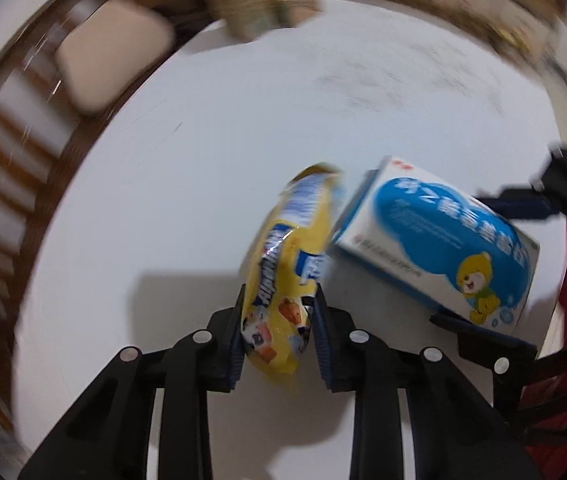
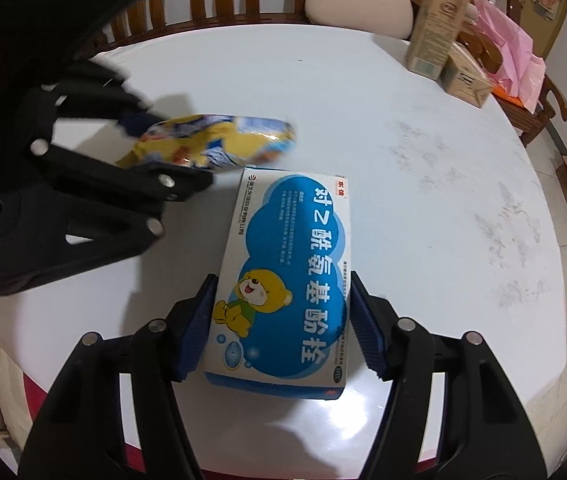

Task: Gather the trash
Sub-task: 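Close left tool on yellow snack wrapper while right tool grasps blue medicine box, then lift yellow wrapper with left tool while right tool lifts blue box off table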

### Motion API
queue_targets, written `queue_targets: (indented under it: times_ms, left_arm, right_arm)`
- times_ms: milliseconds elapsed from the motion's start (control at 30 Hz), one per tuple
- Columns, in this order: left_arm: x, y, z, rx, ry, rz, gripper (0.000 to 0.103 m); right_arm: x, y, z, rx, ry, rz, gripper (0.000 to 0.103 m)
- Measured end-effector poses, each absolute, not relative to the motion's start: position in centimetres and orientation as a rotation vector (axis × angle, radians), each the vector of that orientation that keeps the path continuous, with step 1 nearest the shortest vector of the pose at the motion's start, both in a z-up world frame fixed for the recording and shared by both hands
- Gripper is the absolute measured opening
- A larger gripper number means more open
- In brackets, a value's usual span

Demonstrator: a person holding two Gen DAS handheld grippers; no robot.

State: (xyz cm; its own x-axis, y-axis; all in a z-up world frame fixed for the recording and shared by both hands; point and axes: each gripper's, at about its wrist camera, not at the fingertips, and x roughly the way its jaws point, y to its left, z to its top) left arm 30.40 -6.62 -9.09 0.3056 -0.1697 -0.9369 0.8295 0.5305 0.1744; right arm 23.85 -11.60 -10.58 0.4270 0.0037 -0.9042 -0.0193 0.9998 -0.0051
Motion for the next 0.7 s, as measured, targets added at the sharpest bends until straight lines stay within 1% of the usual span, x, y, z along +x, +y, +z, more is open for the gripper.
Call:
queue_targets:
  times_ms: [33,100,333,467,700]
  left_arm:
    - [30.6,-6.2,-9.0,0.698,1.081,-0.721,0.024]
    - [30.9,-5.4,-9.0,0.605,1.119,-0.685,0.021]
    - [32.0,-3.2,-8.6,0.373,1.198,-0.601,0.016]
    - [31.3,-2.0,-7.5,0.313,1.196,-0.594,0.012]
    - [31.0,-1.2,-6.5,0.27,1.181,-0.557,0.011]
  right_arm:
    - [23.6,-11.9,-10.5,-0.015,1.125,0.007,0.062]
    - [22.7,-12.2,-10.0,-0.013,1.112,-0.003,0.062]
    - [21.0,-13.1,-8.5,-0.021,1.066,-0.024,0.062]
    - [20.4,-13.4,-8.1,-0.019,1.05,-0.027,0.062]
    - [19.4,-13.5,-6.7,-0.01,1.012,-0.028,0.062]
